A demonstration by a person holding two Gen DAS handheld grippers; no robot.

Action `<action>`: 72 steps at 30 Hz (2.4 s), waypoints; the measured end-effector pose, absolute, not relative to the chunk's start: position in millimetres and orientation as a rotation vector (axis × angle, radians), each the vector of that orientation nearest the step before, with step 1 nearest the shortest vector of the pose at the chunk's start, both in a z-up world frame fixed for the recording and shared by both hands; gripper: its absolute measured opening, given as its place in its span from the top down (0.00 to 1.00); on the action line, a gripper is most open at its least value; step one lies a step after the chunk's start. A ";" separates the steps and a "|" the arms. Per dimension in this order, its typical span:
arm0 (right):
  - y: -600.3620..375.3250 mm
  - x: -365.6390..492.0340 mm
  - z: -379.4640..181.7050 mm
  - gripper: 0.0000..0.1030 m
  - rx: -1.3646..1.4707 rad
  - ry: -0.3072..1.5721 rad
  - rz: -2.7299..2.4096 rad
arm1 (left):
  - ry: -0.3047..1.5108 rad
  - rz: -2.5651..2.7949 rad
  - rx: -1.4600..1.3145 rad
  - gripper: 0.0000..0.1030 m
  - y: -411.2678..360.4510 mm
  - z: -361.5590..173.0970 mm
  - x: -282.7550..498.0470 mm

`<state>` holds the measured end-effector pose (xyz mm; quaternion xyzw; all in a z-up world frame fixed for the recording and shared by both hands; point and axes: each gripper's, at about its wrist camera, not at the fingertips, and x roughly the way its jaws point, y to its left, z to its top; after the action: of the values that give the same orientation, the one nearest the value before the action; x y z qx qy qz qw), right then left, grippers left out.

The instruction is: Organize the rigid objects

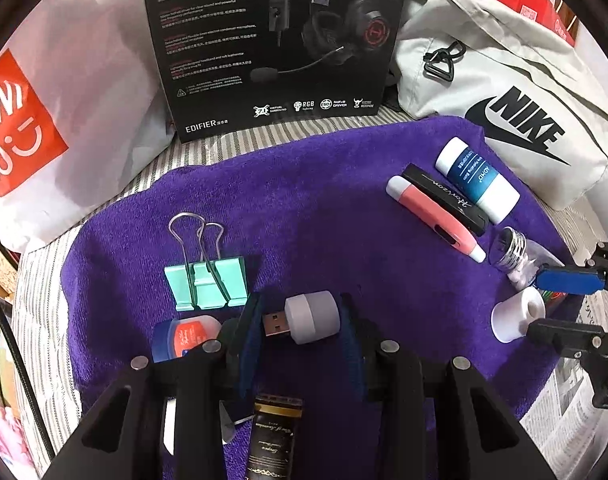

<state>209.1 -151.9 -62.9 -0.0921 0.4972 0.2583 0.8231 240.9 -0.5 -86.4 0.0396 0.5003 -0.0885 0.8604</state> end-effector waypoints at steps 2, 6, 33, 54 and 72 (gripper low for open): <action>-152.0 209.4 -63.3 0.61 -0.196 1.059 0.549 | 1.054 -0.185 0.083 0.64 -0.8 -85.9 239.9; -153.3 208.3 -63.7 0.61 -0.201 1.062 0.542 | 1.078 -0.204 0.084 0.49 -5.4 -85.1 236.8; -183.9 151.7 -45.7 0.17 -0.119 1.040 0.362 | 1.030 -0.148 -0.068 0.04 -0.6 -34.1 125.4; -207.3 83.8 -21.9 0.00 0.022 1.041 0.204 | 1.016 -0.019 -0.123 0.03 16.8 -7.3 32.7; -238.1 35.9 -3.7 0.00 0.040 1.034 0.139 | 0.989 0.029 -0.042 0.03 1.1 19.6 -1.8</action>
<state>35.9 -238.1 -3.7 0.0189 0.4938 0.0663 0.8668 -1.8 1.1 19.6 -0.0204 0.4745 0.0138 0.8799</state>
